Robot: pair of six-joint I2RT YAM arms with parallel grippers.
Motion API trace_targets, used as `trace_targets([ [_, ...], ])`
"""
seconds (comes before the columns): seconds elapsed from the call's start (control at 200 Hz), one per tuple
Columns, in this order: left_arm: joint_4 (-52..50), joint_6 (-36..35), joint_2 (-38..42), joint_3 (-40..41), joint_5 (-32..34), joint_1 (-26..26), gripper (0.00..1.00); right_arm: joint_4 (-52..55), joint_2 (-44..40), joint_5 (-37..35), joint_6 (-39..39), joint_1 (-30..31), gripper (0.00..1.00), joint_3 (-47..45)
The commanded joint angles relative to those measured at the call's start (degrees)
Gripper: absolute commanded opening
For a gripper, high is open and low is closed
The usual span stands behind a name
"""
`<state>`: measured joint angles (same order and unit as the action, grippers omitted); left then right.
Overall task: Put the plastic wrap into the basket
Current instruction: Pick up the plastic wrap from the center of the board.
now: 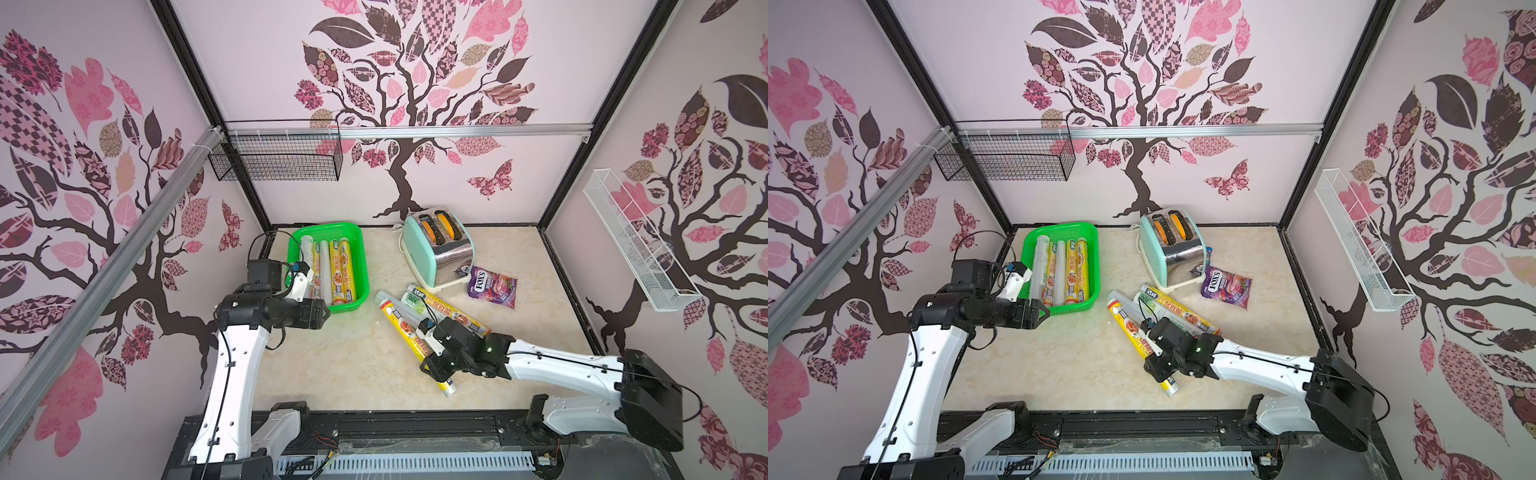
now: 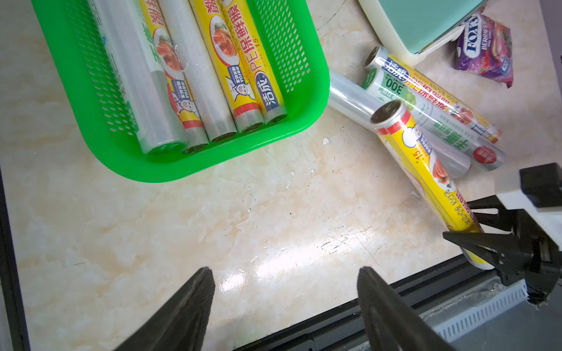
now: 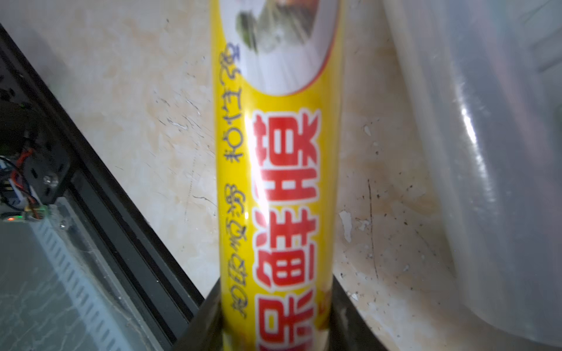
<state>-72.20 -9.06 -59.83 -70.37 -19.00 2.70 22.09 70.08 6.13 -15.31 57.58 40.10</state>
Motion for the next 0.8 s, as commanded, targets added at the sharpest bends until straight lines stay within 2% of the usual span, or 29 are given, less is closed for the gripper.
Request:
trace_targets([
  [0.0,-0.8,0.1,0.3,-2.1,-3.7,0.3,0.79,-7.1,-4.1,-2.1,-2.4,0.2,0.36,-0.5],
  [0.125,1.1,4.5,0.5,-3.1,-3.7,0.2,0.79,-10.9,-7.7,-3.8,-2.6,0.2,0.36,-1.0],
  [0.24,3.5,7.7,0.9,-4.7,-9.0,0.3,0.82,-15.3,-10.5,-4.9,-2.2,0.2,0.35,-0.4],
  [0.385,3.9,9.9,-0.2,-9.1,-15.0,0.2,0.86,-22.3,-11.6,-7.2,-5.6,0.2,0.35,1.0],
  [0.48,3.3,9.5,-1.0,-11.4,-16.4,0.2,0.98,-30.3,-10.0,-7.4,-7.3,0.2,0.35,0.9],
  [0.605,5.1,11.2,-0.7,-12.2,-20.3,0.2,0.98,-38.7,-6.1,-8.8,-9.4,0.2,0.34,2.0],
  [0.795,8.0,13.3,-1.7,-12.0,-28.7,0.3,0.98,-49.0,1.7,-6.2,-13.0,0.2,0.34,6.4],
])
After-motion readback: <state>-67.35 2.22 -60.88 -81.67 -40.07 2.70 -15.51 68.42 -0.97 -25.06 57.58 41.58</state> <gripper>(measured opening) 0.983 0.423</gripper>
